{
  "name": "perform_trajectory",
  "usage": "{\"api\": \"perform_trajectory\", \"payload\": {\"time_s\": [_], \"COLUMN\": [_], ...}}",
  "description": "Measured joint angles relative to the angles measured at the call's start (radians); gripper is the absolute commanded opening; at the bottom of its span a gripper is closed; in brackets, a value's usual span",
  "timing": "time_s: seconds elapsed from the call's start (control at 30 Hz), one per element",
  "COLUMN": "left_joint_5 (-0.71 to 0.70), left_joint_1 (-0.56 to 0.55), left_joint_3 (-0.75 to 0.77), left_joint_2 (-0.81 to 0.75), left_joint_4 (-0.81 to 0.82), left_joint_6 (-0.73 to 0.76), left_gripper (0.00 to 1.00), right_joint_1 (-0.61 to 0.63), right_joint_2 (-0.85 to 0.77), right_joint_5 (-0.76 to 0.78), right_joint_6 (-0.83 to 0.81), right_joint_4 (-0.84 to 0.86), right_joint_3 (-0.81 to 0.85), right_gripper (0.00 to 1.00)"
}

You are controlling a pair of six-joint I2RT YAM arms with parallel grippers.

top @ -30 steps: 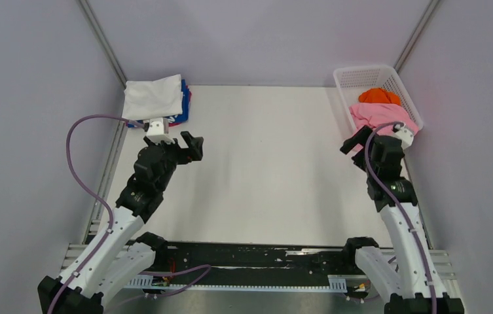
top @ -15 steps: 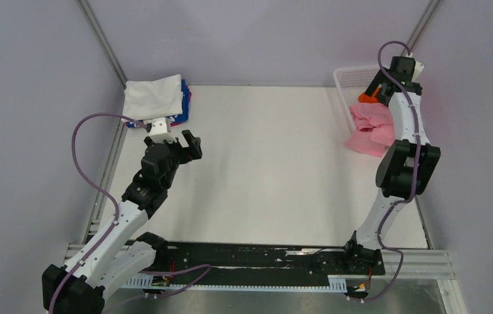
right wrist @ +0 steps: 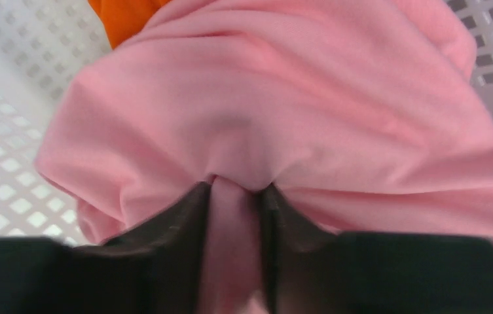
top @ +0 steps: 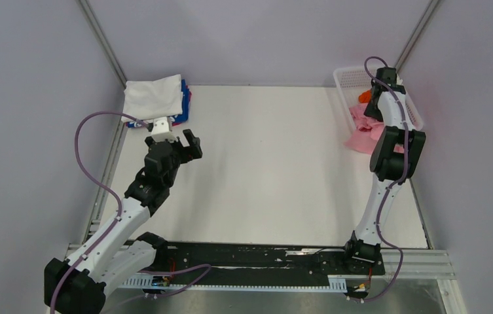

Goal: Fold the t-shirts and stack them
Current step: Grab crumpled tshirt from bin with the right arm

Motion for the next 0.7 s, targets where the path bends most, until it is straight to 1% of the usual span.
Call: {"api": "perform_trajectory", "payload": {"time_s": [0.07, 0.13, 0.27, 0.37, 0.43, 0.53, 0.63, 0.7], "left_joint_5": [-0.005, -0.006, -0.006, -0.006, -0.006, -0.005, 0.002, 0.01], "left_joint_1": [0.0, 0.0, 0.0, 0.0, 0.0, 0.0, 0.0, 0.0], "left_joint_3": [0.0, 0.0, 0.0, 0.0, 0.0, 0.0, 0.0, 0.0], "left_joint_2": [0.0, -0.001, -0.008, -0.021, -0.029, -0.035, -0.039, -0.043], "left_joint_4": [0.0, 0.0, -0.001, -0.001, -0.001, -0.002, -0.013, -0.027], "left_joint_6": [0.0, 0.0, 0.0, -0.001, -0.002, -0.002, -0.003, -0.004], "left_gripper": [1.0, 1.0, 1.0, 1.0, 1.0, 1.0, 1.0, 1.0], "right_joint_1": [0.0, -0.001, 0.001, 0.007, 0.017, 0.048, 0.096, 0.134], "right_joint_2": [0.008, 0.008, -0.014, -0.085, -0.174, -0.364, -0.571, -0.676], "right_joint_5": [0.009, 0.01, 0.002, -0.018, -0.035, -0.089, -0.186, -0.255], "right_joint_6": [0.0, -0.003, -0.003, -0.004, -0.008, -0.016, -0.022, -0.022], "right_joint_4": [-0.006, -0.012, -0.011, 0.003, 0.011, 0.063, 0.123, 0.158], "right_joint_3": [0.0, 0.001, 0.003, -0.018, -0.047, -0.097, -0.127, -0.127], "right_gripper": [0.08, 0.01, 0.0, 0.0, 0.0, 0.0, 0.0, 0.0]}}
